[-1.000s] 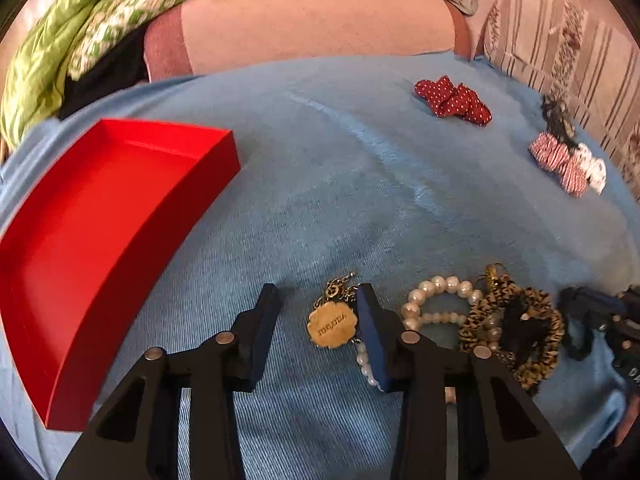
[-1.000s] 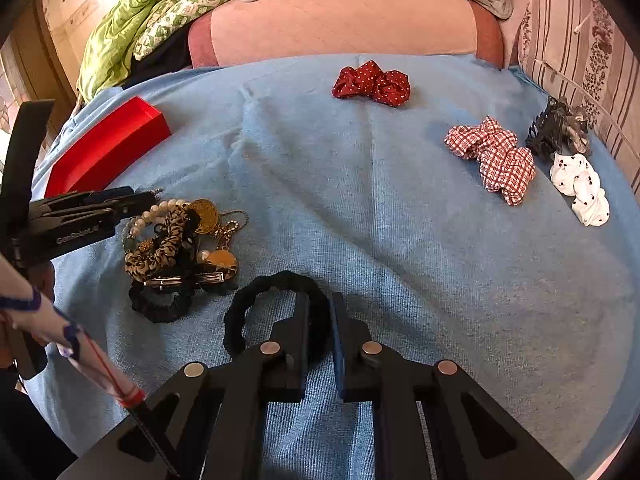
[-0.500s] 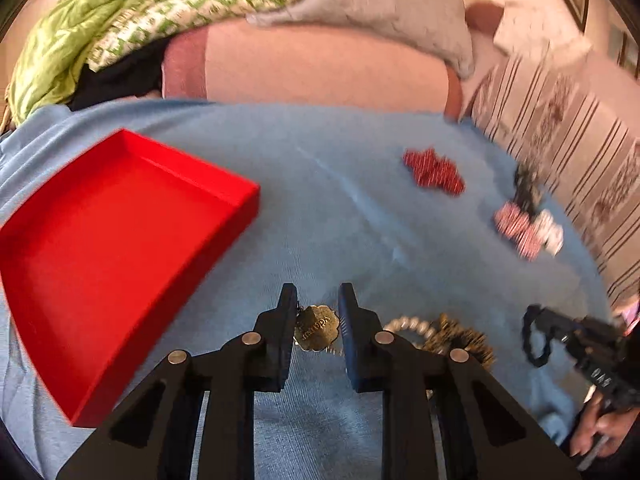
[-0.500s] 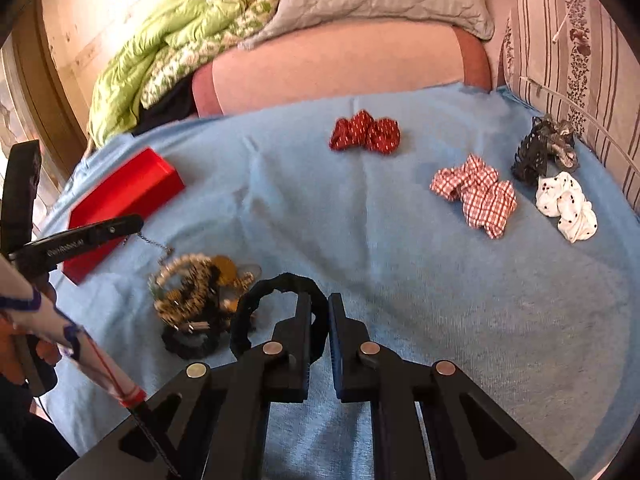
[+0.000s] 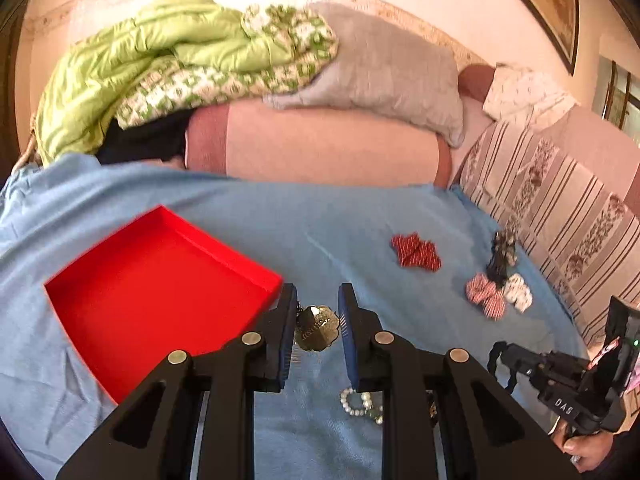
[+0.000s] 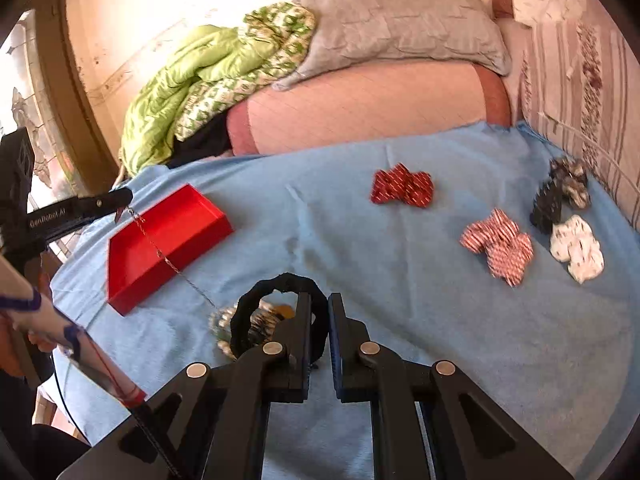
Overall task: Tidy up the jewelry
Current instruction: 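Carry the pendant and scrunchie into the red tray while both tools open there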
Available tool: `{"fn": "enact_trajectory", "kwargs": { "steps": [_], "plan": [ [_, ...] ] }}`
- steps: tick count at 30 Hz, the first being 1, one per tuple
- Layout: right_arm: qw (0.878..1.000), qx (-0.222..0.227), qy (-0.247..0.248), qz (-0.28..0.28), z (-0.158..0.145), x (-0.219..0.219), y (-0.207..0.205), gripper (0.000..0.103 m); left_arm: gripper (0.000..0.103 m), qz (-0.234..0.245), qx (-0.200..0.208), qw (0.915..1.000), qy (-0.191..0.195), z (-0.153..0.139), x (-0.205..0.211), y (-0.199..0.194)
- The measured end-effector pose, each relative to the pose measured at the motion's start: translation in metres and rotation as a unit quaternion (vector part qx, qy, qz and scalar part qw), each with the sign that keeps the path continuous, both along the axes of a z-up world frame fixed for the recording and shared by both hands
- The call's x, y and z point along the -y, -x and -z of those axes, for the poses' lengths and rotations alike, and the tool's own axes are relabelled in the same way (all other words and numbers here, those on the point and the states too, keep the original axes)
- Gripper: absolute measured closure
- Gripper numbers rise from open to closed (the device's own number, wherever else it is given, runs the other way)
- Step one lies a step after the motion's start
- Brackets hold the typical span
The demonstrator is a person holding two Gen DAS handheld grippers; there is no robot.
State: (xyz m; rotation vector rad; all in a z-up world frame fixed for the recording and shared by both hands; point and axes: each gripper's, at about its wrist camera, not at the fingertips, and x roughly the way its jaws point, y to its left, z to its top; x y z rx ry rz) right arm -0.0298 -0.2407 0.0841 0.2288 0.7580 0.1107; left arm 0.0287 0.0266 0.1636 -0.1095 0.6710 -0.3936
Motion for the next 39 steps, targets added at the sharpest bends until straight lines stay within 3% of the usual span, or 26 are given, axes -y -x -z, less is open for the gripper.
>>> {"fn": "enact_trajectory", "kwargs": {
  "steps": [8, 14, 20, 30, 33, 39],
  "plan": [
    [0.998, 0.027, -0.007, -0.056, -0.041, -0.04, -0.032, 0.094, 0.083, -0.041, 0.045, 0.998, 0.016, -0.049, -0.042, -0.009],
    [0.993, 0.022, -0.016, -0.117, -0.056, -0.098, -0.073, 0.094, 0.083, -0.085, 0.059, 0.9943, 0.026, -0.059, -0.086, -0.024],
    [0.987, -0.01, -0.012, -0.157, -0.045, -0.163, -0.131, 0.094, 0.083, -0.118, 0.032, 0.9916, 0.044, -0.034, -0.126, -0.051],
    [0.981, -0.092, 0.003, -0.171, 0.015, -0.241, -0.234, 0.094, 0.083, -0.174, -0.04, 0.9815, 0.069, 0.036, -0.179, -0.095],
    [0.979, -0.117, -0.009, -0.164, 0.034, -0.251, -0.254, 0.094, 0.083, -0.182, -0.052, 0.981, 0.042, 0.051, -0.178, -0.101],
    [0.978, -0.146, 0.018, -0.146, 0.064, -0.27, -0.289, 0.094, 0.082, -0.199, -0.078, 0.976, 0.041, 0.073, -0.188, -0.108]
  ]
}}
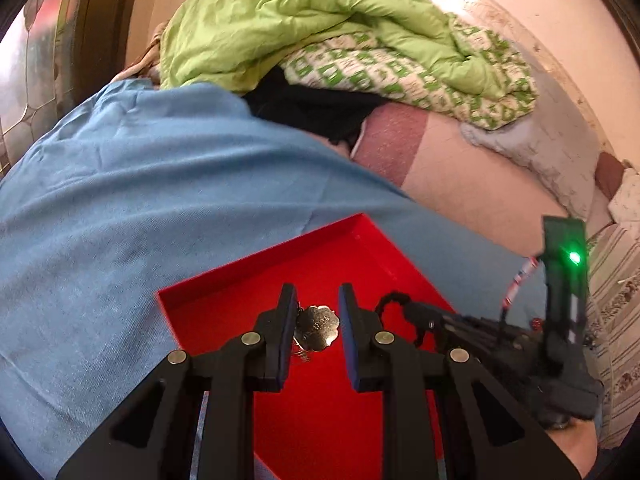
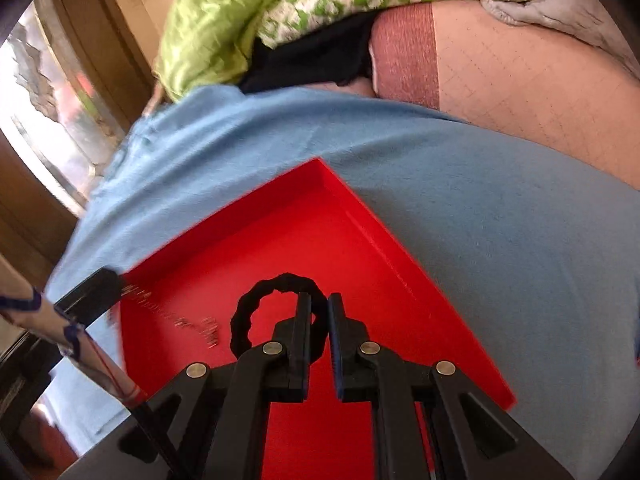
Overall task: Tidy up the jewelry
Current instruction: 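Carry the pendant and scrunchie into the red tray while both tools open there, then grasp the leopard-print bracelet with the right tool while the left tool reaches the pearl bracelet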
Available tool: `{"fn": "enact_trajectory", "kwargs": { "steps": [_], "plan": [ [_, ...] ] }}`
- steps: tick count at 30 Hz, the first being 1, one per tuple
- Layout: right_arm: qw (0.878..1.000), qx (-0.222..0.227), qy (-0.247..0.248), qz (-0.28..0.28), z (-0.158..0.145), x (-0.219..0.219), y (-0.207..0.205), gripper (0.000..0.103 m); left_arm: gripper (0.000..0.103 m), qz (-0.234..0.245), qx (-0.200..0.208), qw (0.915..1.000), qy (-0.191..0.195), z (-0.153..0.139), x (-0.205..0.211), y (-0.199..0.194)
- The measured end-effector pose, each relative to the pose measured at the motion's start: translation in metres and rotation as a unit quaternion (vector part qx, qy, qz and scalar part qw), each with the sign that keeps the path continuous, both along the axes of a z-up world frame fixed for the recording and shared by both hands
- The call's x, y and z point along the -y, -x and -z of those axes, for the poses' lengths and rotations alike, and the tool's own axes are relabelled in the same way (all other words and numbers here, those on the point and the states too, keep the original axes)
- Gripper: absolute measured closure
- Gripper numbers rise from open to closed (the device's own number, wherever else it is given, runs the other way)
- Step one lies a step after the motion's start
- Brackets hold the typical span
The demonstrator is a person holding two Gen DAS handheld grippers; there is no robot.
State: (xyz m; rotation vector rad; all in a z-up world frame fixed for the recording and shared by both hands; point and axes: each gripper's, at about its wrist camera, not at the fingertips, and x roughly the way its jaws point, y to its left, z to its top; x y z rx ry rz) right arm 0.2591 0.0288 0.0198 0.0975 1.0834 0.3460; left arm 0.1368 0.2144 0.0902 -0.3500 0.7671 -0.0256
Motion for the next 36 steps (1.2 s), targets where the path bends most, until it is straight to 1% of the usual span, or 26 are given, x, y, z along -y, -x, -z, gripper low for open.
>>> {"fn": "enact_trajectory", "kwargs": {
  "steps": [2, 5, 7, 8, 9, 11, 14, 16, 18, 20, 23, 24, 27, 29, 31, 34, 36],
  "plan": [
    [1.0, -0.011, 0.006, 0.006, 0.009, 0.0, -0.007, 0.094, 0.082, -0.001, -0.006, 1.0, 0.002, 0.004, -0.001, -0.002],
    [1.0, -0.018, 0.009, 0.01, 0.014, 0.004, -0.011, 0.092, 0.082, -0.004, -0.013, 0.9999, -0.005, 0.009, 0.0, -0.004],
    [1.0, -0.014, 0.01, 0.012, 0.011, 0.006, -0.009, 0.088, 0.082, -0.004, -0.014, 0.9999, -0.008, 0.008, 0.002, -0.005],
    [1.0, -0.013, 0.009, 0.01, 0.01, 0.006, -0.009, 0.08, 0.082, -0.003, -0.015, 0.9998, -0.009, 0.007, 0.004, -0.005],
    [1.0, -0.007, 0.007, 0.009, 0.005, 0.008, -0.007, 0.076, 0.08, -0.003, -0.013, 0.9999, -0.01, 0.005, 0.005, -0.005],
    [1.0, 0.001, -0.003, 0.01, -0.004, 0.013, -0.003, 0.075, 0.077, -0.004, -0.009, 0.9999, -0.013, 0.001, 0.007, -0.003],
    [1.0, 0.014, -0.022, 0.013, -0.021, 0.025, 0.005, 0.075, 0.077, -0.007, 0.005, 0.9999, -0.015, -0.01, 0.007, 0.003],
    [0.999, 0.027, -0.042, 0.013, -0.039, 0.042, 0.023, 0.075, 0.077, -0.009, 0.018, 0.9997, -0.012, -0.019, 0.008, 0.009],
    [0.998, 0.044, -0.048, 0.02, -0.056, 0.061, 0.045, 0.075, 0.077, -0.003, 0.031, 0.9995, -0.008, -0.027, 0.014, 0.014],
    [0.996, 0.061, -0.06, 0.026, -0.072, 0.09, 0.076, 0.075, 0.077, 0.009, 0.041, 0.9991, -0.011, -0.033, 0.027, 0.018],
    [0.994, 0.066, -0.073, 0.043, -0.082, 0.125, 0.114, 0.075, 0.076, 0.043, 0.053, 0.9974, -0.024, -0.04, 0.059, 0.025],
    [0.994, 0.065, -0.079, 0.05, -0.084, 0.14, 0.129, 0.075, 0.074, 0.059, 0.055, 0.9964, -0.028, -0.041, 0.074, 0.028],
    [0.992, 0.074, -0.071, 0.074, -0.089, 0.172, 0.169, 0.075, 0.066, 0.102, 0.056, 0.9925, -0.039, -0.043, 0.113, 0.038],
    [0.991, 0.079, -0.062, 0.087, -0.088, 0.192, 0.193, 0.075, 0.065, 0.133, 0.052, 0.9886, -0.047, -0.043, 0.14, 0.048],
    [0.992, 0.074, -0.046, 0.094, -0.08, 0.203, 0.204, 0.075, 0.065, 0.161, 0.044, 0.9849, -0.048, -0.042, 0.158, 0.057],
    [0.992, 0.062, -0.048, 0.102, -0.069, 0.221, 0.205, 0.076, 0.065, 0.193, 0.013, 0.9801, -0.048, -0.037, 0.181, 0.08],
    [0.993, 0.049, -0.05, 0.098, -0.059, 0.231, 0.207, 0.078, 0.065, 0.212, -0.001, 0.9765, -0.041, -0.028, 0.191, 0.098]
  ]
}}
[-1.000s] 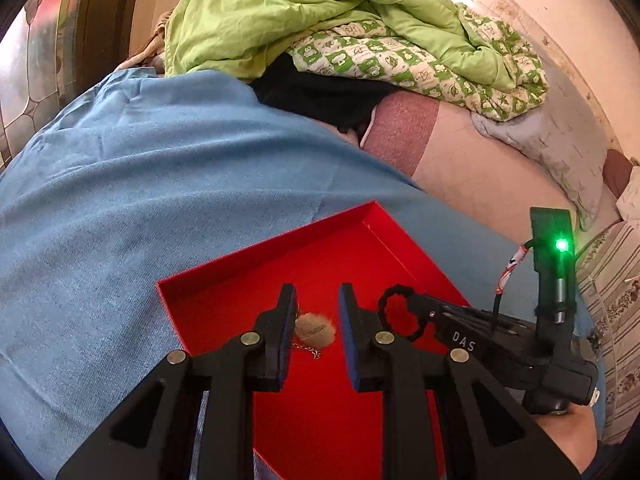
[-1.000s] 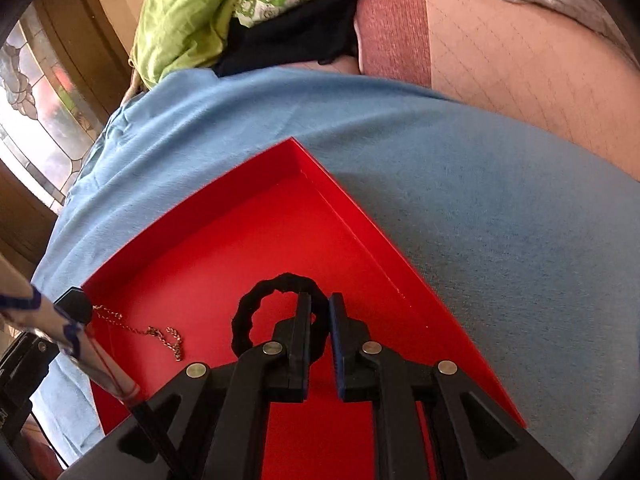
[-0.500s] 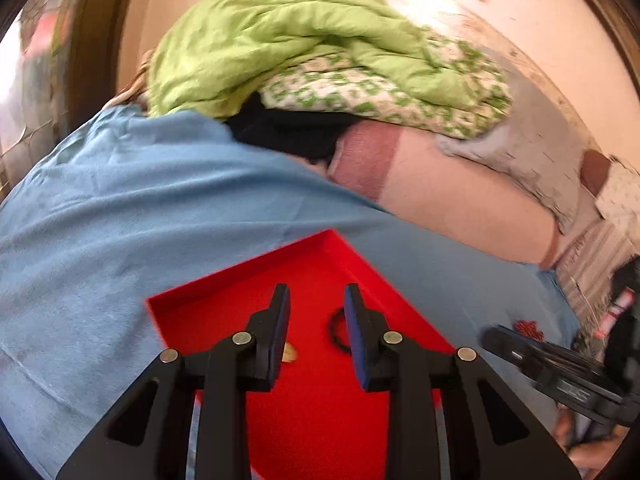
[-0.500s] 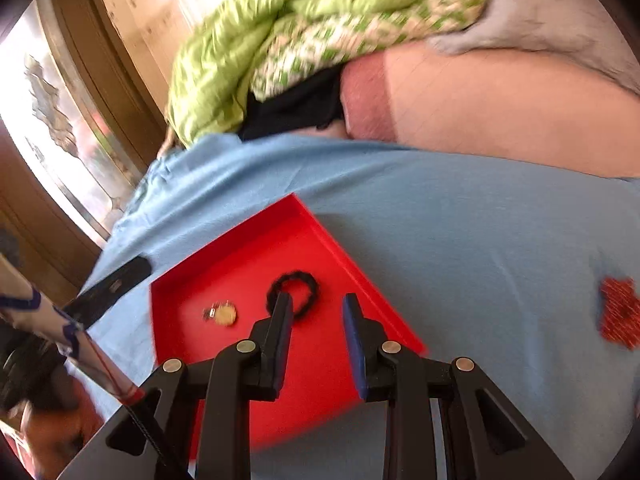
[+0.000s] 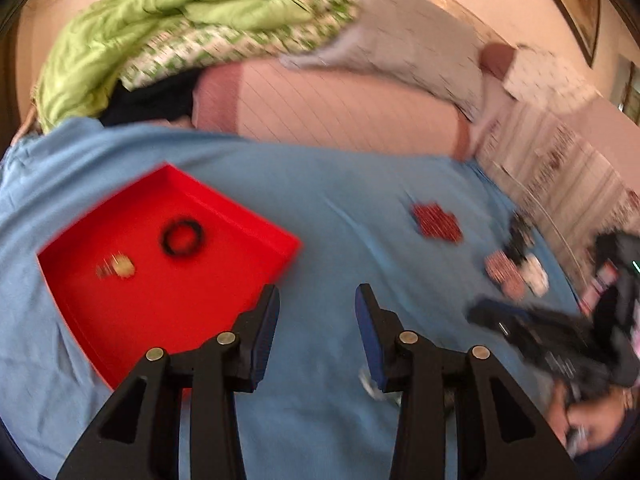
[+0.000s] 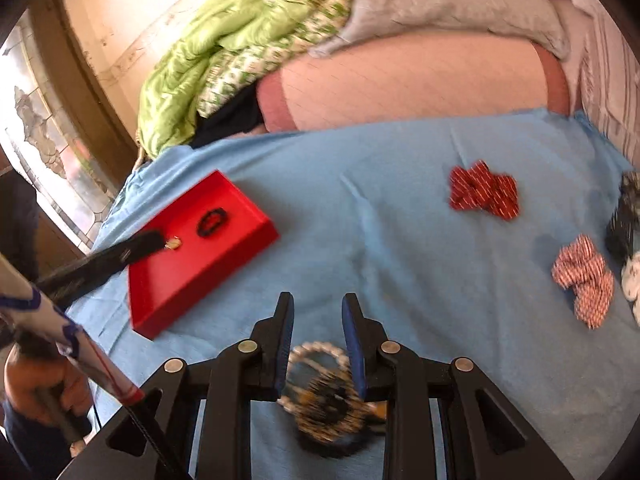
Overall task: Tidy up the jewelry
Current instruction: 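Grasp the leopard-print bracelet with the right tool while the left tool reaches the pearl bracelet, then grasp and lift the pearl bracelet with the left tool while the right tool lifts its bracelet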
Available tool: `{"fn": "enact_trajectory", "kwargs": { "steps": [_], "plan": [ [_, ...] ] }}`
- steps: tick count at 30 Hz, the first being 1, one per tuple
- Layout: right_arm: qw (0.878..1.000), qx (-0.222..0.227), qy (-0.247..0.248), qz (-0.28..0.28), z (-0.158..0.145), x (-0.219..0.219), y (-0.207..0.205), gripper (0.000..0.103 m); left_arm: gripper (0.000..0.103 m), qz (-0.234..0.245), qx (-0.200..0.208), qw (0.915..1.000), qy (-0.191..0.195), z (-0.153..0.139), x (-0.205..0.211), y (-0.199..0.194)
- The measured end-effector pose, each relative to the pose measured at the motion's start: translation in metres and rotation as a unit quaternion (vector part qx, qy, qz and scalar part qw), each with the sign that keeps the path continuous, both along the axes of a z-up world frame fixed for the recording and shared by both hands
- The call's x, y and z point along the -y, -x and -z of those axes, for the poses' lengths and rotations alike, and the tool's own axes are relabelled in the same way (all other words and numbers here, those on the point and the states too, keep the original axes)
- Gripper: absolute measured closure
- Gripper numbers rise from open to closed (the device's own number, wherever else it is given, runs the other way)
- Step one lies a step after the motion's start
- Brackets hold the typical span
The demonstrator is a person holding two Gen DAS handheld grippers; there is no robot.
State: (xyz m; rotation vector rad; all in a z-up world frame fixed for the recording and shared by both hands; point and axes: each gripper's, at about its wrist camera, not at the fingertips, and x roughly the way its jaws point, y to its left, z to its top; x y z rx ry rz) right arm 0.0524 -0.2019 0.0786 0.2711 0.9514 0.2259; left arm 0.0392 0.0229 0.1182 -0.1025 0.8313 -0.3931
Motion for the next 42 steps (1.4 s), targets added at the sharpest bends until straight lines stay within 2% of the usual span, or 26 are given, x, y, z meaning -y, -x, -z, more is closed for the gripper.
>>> {"fn": "enact_trajectory", "kwargs": {
  "steps": [3, 5, 8, 10, 17, 19, 23, 27, 31, 34, 36, 42],
  "plan": [
    [1.0, -0.026, 0.002, -0.018, 0.015, 0.012, 0.003, 0.078, 0.065, 0.021, -0.022, 0.9995, 0.001, 0.023, 0.012, 0.015],
    [0.999, -0.04, 0.001, -0.033, 0.023, 0.016, 0.007, 0.078, 0.065, 0.039, -0.042, 0.9983, -0.015, 0.041, 0.022, 0.007],
    [0.997, -0.056, -0.004, -0.053, 0.03, 0.019, 0.013, 0.078, 0.065, 0.055, -0.06, 0.9966, -0.013, 0.055, 0.03, -0.002],
    [0.996, -0.062, -0.017, -0.062, 0.033, 0.019, 0.014, 0.078, 0.065, 0.068, -0.067, 0.9954, -0.003, 0.058, 0.036, -0.007],
    [0.991, -0.099, -0.02, -0.091, 0.052, 0.004, 0.008, 0.078, 0.065, 0.089, -0.076, 0.993, -0.014, 0.067, 0.051, -0.019],
    [0.99, -0.104, -0.007, -0.097, 0.053, -0.001, 0.008, 0.093, 0.065, 0.096, -0.077, 0.9923, -0.017, 0.068, 0.052, -0.018],
    [0.993, -0.082, -0.027, -0.083, 0.041, 0.007, 0.009, 0.095, 0.065, 0.101, -0.079, 0.9915, -0.019, 0.069, 0.05, -0.018],
    [0.996, -0.012, -0.067, -0.061, 0.011, 0.02, 0.011, 0.095, 0.065, 0.122, -0.084, 0.9888, -0.019, 0.072, 0.056, -0.014],
    [0.995, 0.027, -0.09, -0.036, -0.001, 0.032, 0.013, 0.095, 0.065, 0.149, -0.094, 0.9839, -0.029, 0.079, 0.068, -0.009],
    [0.995, 0.03, -0.093, -0.033, -0.001, 0.032, 0.007, 0.095, 0.066, 0.164, -0.097, 0.9804, -0.052, 0.084, 0.078, -0.005],
    [0.995, 0.029, -0.093, -0.032, -0.001, 0.033, 0.006, 0.095, 0.082, 0.171, -0.099, 0.9788, -0.054, 0.086, 0.08, -0.005],
    [0.994, 0.025, -0.096, -0.035, 0.0, 0.038, 0.005, 0.095, 0.086, 0.18, -0.097, 0.9743, -0.095, 0.095, 0.094, -0.002]
  ]
}}
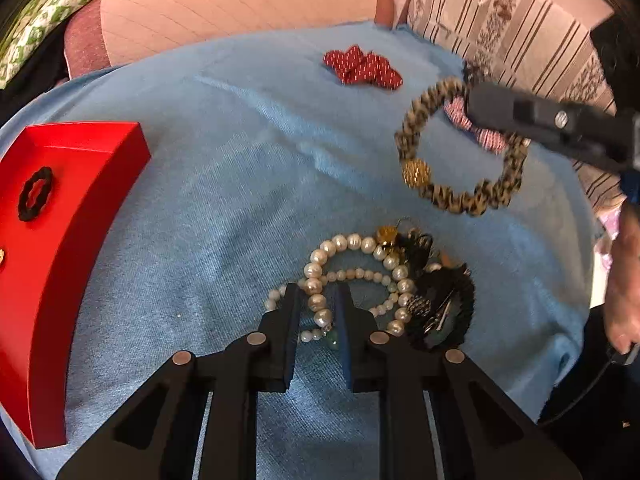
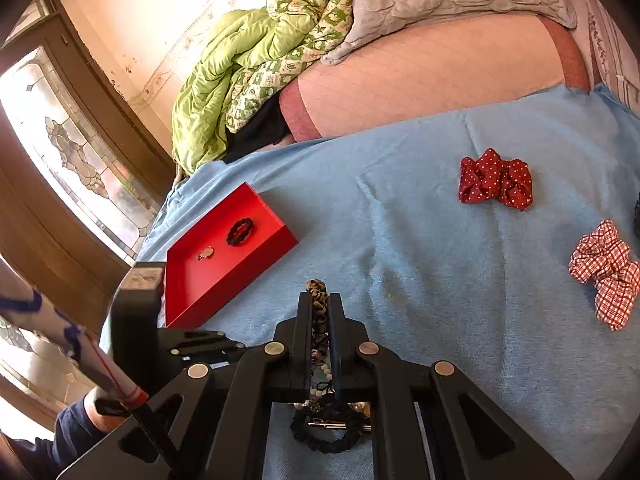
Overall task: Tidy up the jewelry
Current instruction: 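Grasp and lift the pearl bracelet with the left tool while the right tool lifts its bracelet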
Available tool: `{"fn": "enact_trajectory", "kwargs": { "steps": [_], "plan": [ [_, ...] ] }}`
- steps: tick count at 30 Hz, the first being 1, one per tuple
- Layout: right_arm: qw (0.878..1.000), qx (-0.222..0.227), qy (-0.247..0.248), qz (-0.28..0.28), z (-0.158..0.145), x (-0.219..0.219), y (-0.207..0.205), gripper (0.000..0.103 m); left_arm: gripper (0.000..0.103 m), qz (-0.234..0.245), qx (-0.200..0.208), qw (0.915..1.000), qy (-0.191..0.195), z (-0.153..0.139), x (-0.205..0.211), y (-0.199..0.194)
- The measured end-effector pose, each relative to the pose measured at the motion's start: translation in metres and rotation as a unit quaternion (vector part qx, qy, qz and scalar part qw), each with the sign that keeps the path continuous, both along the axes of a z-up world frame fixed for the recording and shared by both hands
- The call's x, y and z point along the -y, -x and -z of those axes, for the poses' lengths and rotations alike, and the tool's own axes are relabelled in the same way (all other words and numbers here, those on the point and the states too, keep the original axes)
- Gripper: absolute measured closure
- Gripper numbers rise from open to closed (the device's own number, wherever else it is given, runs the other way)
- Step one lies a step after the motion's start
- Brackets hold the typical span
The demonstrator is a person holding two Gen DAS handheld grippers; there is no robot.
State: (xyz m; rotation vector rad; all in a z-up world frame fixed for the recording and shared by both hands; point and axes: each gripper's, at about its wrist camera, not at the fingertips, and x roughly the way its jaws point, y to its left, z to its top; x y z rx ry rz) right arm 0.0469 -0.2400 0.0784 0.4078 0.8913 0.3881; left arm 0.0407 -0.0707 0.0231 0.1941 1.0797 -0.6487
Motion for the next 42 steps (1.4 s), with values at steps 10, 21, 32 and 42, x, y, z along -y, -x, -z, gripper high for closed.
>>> {"fn": "enact_trajectory", "kwargs": {
  "steps": [10, 21, 32, 42],
  "plan": [
    [1.0, 0.02, 0.013, 0.006, -0.004, -0.005, 0.001, 0.095, 0.094, -0.047, 0.069, 0.9951, 0.053, -0.029, -0.015, -0.008],
    [0.999, 0.038, 0.035, 0.003, -0.007, -0.018, -0.001, 0.095, 0.094, -0.111, 0.16, 0.972, 0.131, -0.078, -0.057, -0.013],
    [0.999, 0.032, 0.039, 0.002, -0.002, -0.027, -0.009, 0.095, 0.094, -0.116, 0.165, 0.974, 0.104, -0.071, -0.058, -0.01],
    [0.999, 0.03, 0.038, 0.004, 0.0, -0.037, -0.012, 0.095, 0.094, -0.114, 0.178, 0.9733, 0.091, -0.074, -0.055, -0.008]
  ]
}}
